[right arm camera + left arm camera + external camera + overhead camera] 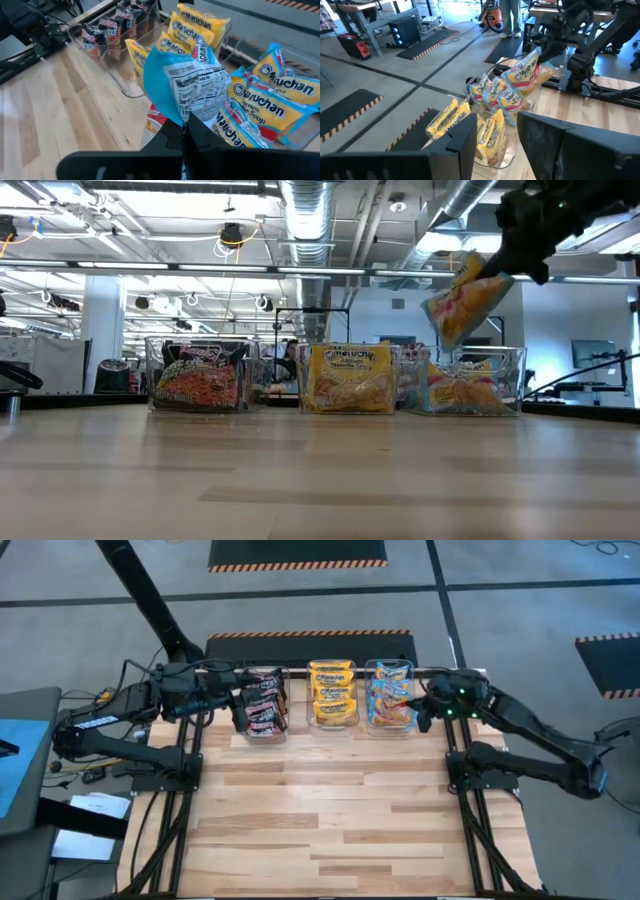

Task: Sort Maruchan noodles
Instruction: Put the blue noodle pack into the right transparent bin

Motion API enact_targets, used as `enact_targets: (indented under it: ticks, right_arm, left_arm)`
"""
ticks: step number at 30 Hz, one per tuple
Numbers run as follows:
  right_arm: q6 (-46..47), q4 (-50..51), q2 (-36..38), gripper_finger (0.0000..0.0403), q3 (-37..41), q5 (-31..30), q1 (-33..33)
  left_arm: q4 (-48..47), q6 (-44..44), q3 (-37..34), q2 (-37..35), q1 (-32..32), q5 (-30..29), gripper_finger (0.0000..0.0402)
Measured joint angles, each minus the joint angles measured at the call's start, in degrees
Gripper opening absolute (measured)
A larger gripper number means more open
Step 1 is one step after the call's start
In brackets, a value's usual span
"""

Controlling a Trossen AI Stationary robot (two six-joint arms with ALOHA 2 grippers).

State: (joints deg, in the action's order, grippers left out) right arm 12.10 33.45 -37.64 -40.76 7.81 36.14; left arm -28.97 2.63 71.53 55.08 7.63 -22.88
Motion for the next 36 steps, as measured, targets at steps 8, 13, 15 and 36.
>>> enact_targets:
  ticks: [8, 13, 15, 36]
  right_arm:
    - [-1.42, -4.5, -7.3, 0.0005, 1.45, 9.77, 6.1]
    - [-3.4, -6.79, -14.41, 0.0005, 1.45, 13.47, 7.75]
    - [-4.49, -7.55, -16.75, 0.0005, 1.45, 13.49, 7.93]
    - [-20.94, -4.18, -22.3, 0.004, 1.08, 6.2, 9.4]
  left_arm:
    - [-0.04, -0.02, 0.0, -0.01, 0.12, 0.0, 0.013]
    - [-0.37, -0.02, 0.0, -0.01, 0.1, 0.0, 0.013]
    - [-0.37, -0.01, 0.0, -0.01, 0.11, 0.0, 0.013]
    - [-1.6, 1.51, -0.02, 0.45, 0.1, -0.02, 0.013]
